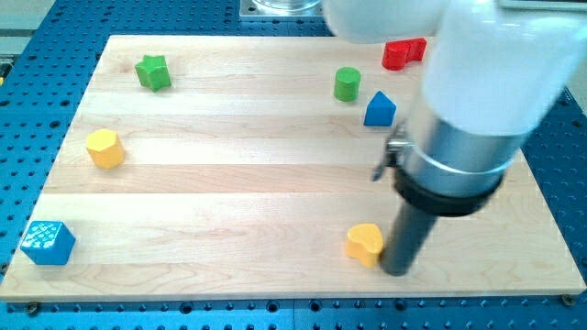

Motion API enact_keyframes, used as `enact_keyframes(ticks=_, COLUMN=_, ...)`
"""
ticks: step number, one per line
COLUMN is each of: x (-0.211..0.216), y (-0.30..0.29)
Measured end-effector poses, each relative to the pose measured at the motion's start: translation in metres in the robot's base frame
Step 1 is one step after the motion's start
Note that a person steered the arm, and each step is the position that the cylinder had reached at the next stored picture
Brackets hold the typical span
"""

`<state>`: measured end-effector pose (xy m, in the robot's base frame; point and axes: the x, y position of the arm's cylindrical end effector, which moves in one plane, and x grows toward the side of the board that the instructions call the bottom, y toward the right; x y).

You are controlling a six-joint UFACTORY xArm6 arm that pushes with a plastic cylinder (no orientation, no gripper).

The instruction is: Move the yellow blocks to the left center

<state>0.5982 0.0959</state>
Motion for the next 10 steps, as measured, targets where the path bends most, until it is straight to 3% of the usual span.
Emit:
enact_keyframes(ticks=3, x=-0.037, y=-0.079)
enact_keyframes(ticks=4, x=-0.053, y=-0.144)
enact_keyframes(ticks=6, x=-0.047, y=-0.081)
enact_keyframes(ticks=7, x=-0.069, y=-0.119)
enact_keyframes(ticks=10, x=-0.132, y=-0.145)
